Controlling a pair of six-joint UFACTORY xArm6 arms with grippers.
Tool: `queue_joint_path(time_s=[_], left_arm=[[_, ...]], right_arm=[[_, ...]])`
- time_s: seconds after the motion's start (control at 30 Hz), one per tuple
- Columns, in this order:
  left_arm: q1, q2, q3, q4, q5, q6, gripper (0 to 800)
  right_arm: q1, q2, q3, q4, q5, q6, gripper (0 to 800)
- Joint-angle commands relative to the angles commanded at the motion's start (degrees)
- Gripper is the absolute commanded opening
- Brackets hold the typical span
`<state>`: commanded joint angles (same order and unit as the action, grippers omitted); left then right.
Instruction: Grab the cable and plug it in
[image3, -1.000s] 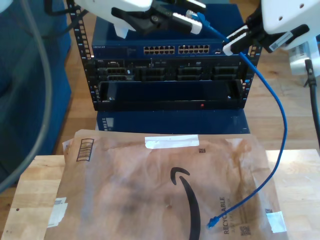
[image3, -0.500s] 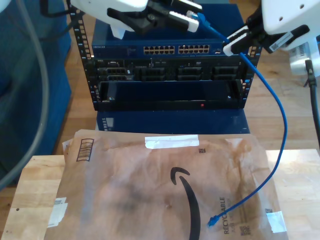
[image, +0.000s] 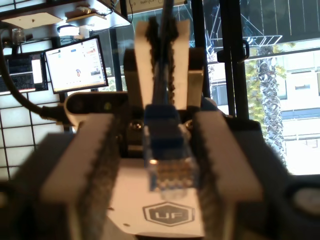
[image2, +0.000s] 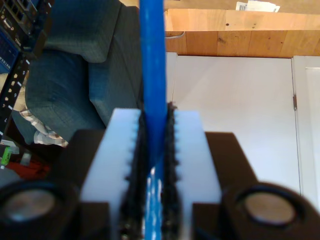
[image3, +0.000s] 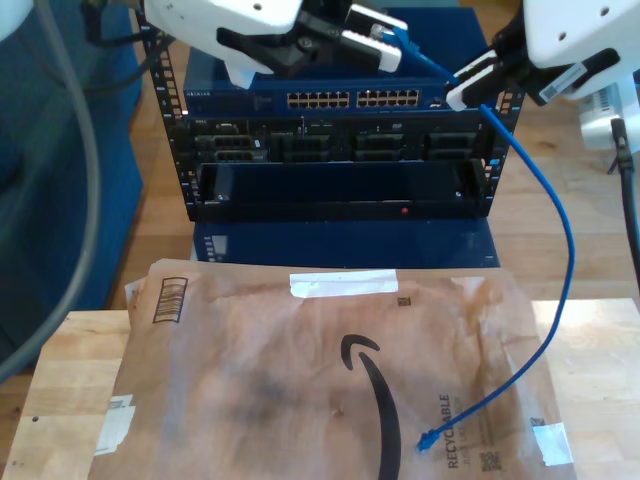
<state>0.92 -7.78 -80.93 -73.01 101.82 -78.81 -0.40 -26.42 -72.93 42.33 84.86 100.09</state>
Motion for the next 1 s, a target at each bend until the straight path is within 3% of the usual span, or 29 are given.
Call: queue_joint_path(time_s=[0.07,0.2,0.3,0.43,0.47,0.5,0.57,0.63,0.9,1.0], left_arm=[[0.0,0.0,0.09,-0.09,0.0,0.0,149],[0.0,0.0,0.09,-0.09,0.0,0.18,32],[0.0,0.0,0.18,-0.09,0.0,0.26,2],[0.0,0.09,0.09,0.0,0.09,0.09,2],[0.0,0.0,0.0,-0.09,0.26,0.0,2],[0.0,0.0,-0.18,-0.09,0.35,-0.35,2],[0.09,0.0,-0.26,-0.26,0.97,-3.34,2],[0.53,0.26,-0.35,-0.79,1.93,-7.82,2],[3.08,3.87,-0.44,-5.63,7.91,-16.09,2],[5.36,5.19,-0.35,-7.03,9.41,-17.41,2]], right_arm=[[0.0,0.0,0.0,0.0,0.35,0.0,2],[0.0,0.0,-0.09,0.0,0.53,0.0,2],[0.0,0.0,-0.09,0.09,0.35,0.0,14],[0.0,0.0,-0.18,0.26,0.18,0.0,361],[0.0,0.0,-0.26,0.26,0.18,0.0,429],[-0.18,-0.09,-0.18,0.18,0.09,-0.09,449],[-0.26,-0.44,-0.26,0.18,0.09,-0.26,664],[-0.35,-0.79,-0.7,0.18,0.0,-1.05,796],[-0.26,-4.84,-1.23,0.0,-1.49,-5.01,798],[-0.26,-6.42,-0.88,0.0,-2.81,-11.6,799]])
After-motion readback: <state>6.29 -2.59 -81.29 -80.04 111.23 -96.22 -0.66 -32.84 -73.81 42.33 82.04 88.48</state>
